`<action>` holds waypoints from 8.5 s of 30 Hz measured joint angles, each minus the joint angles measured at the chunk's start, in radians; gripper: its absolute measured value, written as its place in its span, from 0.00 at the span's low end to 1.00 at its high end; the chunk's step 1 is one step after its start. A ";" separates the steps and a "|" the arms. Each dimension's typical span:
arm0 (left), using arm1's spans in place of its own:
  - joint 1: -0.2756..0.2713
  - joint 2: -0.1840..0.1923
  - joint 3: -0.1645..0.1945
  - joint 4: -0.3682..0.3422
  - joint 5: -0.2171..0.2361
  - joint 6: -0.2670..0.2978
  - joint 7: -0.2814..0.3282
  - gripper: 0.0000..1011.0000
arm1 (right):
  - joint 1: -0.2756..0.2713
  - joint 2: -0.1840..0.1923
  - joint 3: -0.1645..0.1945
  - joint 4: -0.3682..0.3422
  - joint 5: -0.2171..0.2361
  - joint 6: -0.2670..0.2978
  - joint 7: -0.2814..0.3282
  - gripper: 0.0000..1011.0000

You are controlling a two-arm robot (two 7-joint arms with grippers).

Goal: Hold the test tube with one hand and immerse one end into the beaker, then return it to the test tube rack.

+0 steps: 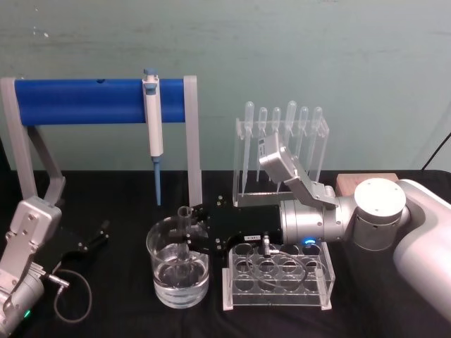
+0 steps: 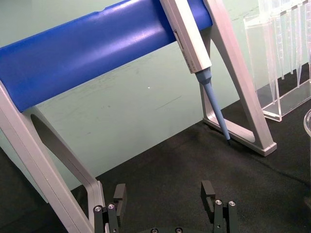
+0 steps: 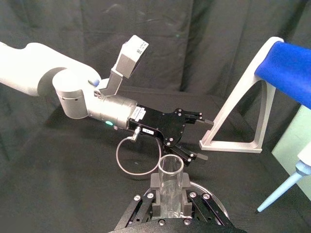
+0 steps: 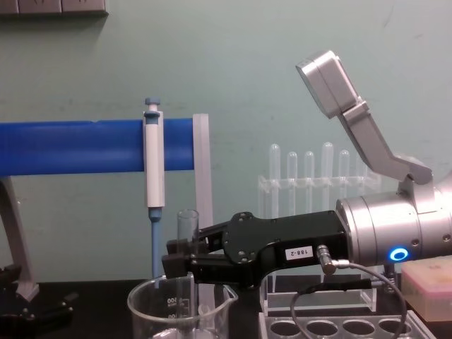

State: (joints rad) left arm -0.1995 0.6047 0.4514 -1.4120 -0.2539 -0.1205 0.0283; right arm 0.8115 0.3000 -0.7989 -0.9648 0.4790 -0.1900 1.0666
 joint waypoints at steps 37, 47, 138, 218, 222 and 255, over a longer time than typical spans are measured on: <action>0.000 0.000 0.000 0.000 0.000 0.000 0.000 0.99 | 0.000 0.000 0.000 0.000 0.000 0.000 0.000 0.23; 0.000 0.000 0.000 0.000 0.000 0.000 0.000 0.99 | 0.000 0.012 0.007 -0.027 0.001 0.008 0.002 0.23; 0.000 0.000 0.000 0.000 0.000 0.000 0.000 0.99 | -0.258 0.462 0.200 -0.549 0.179 0.113 -0.116 0.23; 0.000 0.000 0.000 0.000 0.000 0.000 0.000 0.99 | -0.210 0.332 0.139 -0.294 0.098 0.075 -0.044 0.23; 0.000 0.000 0.000 0.000 0.000 0.000 0.000 0.99 | -0.209 0.329 0.137 -0.289 0.094 0.074 -0.044 0.23; 0.000 0.000 0.000 0.000 0.000 0.000 0.000 0.99 | -0.208 0.325 0.137 -0.286 0.094 0.072 -0.047 0.71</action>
State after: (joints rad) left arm -0.1996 0.6047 0.4514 -1.4120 -0.2539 -0.1205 0.0283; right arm 0.6034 0.6252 -0.6616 -1.2504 0.5733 -0.1179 1.0194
